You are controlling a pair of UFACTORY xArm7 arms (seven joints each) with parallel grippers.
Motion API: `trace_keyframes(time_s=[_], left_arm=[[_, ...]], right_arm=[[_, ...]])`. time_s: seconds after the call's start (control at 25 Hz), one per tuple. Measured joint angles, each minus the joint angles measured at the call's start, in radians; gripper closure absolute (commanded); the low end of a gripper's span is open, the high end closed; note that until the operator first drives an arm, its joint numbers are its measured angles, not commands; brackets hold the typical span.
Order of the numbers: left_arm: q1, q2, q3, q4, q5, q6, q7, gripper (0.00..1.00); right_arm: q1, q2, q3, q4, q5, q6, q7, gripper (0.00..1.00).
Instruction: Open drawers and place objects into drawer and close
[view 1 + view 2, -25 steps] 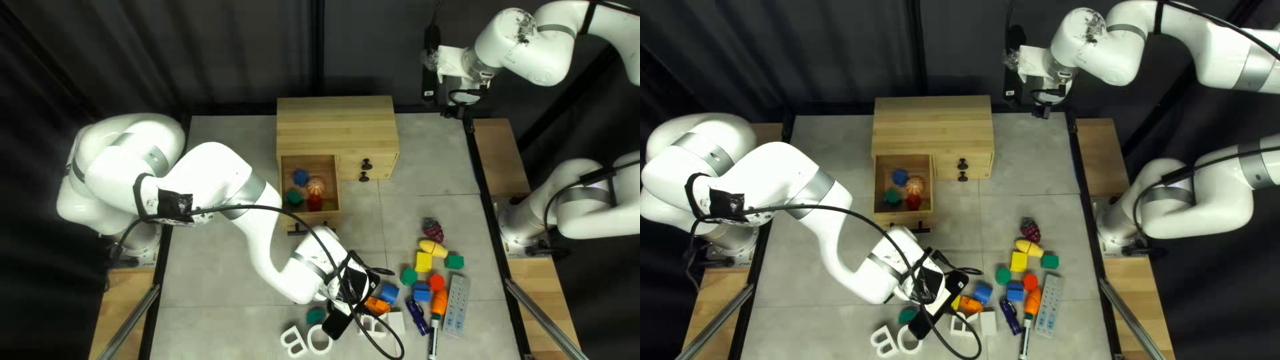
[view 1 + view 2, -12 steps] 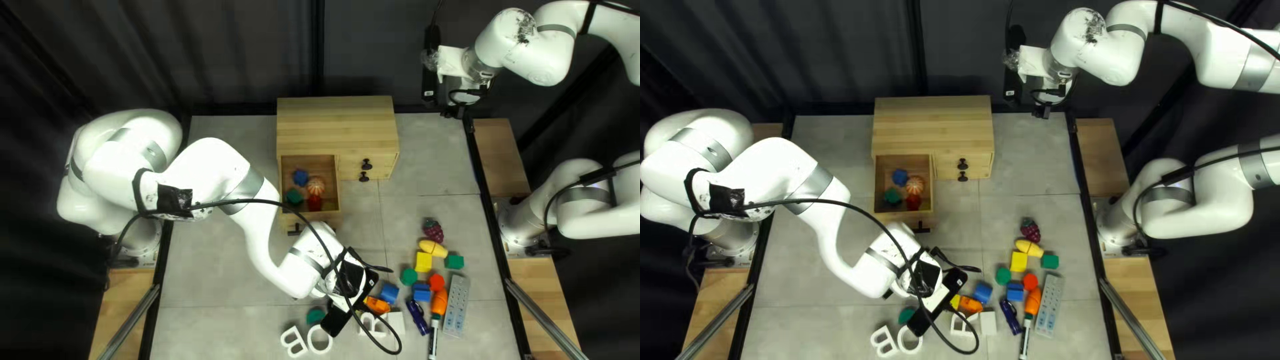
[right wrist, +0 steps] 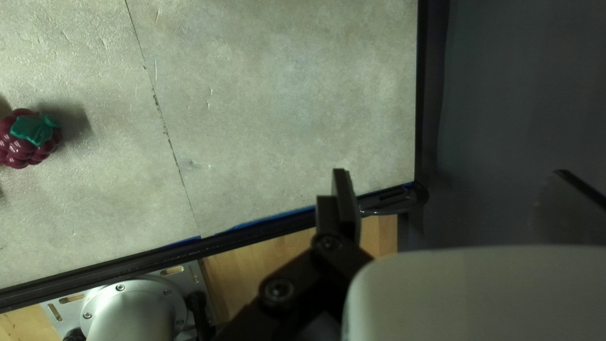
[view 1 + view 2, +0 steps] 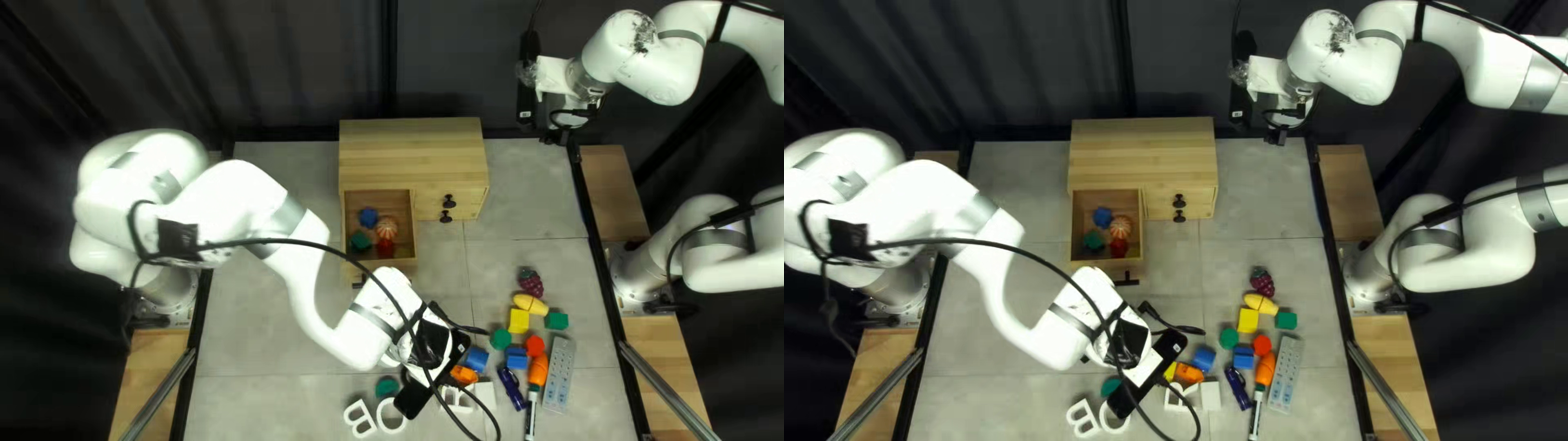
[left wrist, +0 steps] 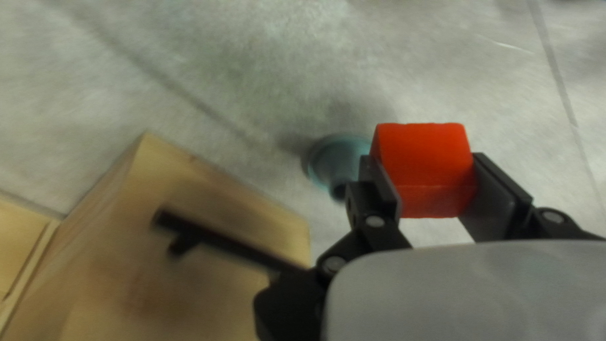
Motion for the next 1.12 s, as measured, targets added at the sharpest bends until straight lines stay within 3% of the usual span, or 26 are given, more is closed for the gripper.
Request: trace_keyframes(time_s=[0.24,0.44,0.52,0.56,0.84,1.12], left_arm=[[0.09,-0.177,0.031,-0.03,-0.026,0.057,0.099,1.0],[0.176,-0.235,0.088,-0.106,-0.058,-0.008,0.115,0.96],[0.206,-0.237,0.109,-0.138,-0.08,-0.052,0.1,0.09],[0.22,-0.237,0.119,-0.154,-0.095,-0.074,0.093,0.0],[0.279,-0.252,0.154,-0.24,-0.216,-0.161,0.036,0.0],[0.223,-0.313,0.094,-0.29,-0.268,-0.152,-0.002,0.0]], right_arm=[[0.0,0.0,0.0,0.0,0.0,0.0,0.0,0.0],[0.0,0.0,0.0,0.0,0.0,0.0,0.0,0.0],[0.0,0.0,0.0,0.0,0.0,0.0,0.0,0.0],[0.0,0.0,0.0,0.0,0.0,0.0,0.0,0.0],[0.0,0.0,0.0,0.0,0.0,0.0,0.0,0.0],[0.0,0.0,0.0,0.0,0.0,0.0,0.0,0.0]])
